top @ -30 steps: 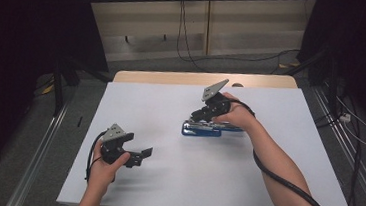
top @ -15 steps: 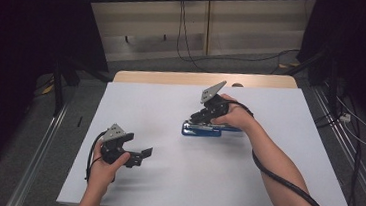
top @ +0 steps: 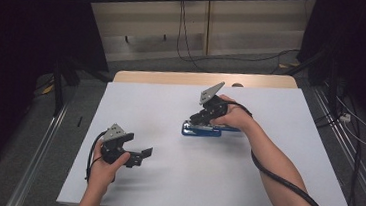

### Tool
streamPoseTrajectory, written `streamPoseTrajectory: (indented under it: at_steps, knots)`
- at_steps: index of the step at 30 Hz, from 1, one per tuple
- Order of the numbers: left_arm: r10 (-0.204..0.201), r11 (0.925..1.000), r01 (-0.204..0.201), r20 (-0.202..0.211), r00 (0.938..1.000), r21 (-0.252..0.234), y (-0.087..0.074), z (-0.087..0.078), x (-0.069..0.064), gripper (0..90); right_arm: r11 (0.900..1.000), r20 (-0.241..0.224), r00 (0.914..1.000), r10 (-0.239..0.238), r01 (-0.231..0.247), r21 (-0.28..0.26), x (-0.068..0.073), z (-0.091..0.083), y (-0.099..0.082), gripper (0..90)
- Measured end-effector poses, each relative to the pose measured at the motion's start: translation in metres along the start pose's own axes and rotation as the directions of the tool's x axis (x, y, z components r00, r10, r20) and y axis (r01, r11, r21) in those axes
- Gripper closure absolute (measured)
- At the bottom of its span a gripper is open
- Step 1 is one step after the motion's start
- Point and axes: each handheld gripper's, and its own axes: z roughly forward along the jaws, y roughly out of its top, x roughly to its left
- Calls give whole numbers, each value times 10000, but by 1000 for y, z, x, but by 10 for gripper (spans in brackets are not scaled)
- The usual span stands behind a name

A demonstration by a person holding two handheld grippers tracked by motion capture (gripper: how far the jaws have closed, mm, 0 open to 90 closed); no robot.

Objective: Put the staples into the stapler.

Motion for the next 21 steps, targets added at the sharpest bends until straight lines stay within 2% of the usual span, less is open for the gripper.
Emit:
streamPoseTrajectory:
  at_steps: [21]
  knots:
    - [50,10000,-50,-14,10000,86,0,1,0,41,10000,31,10000,-33,34,-86,1,-2,-2,794]
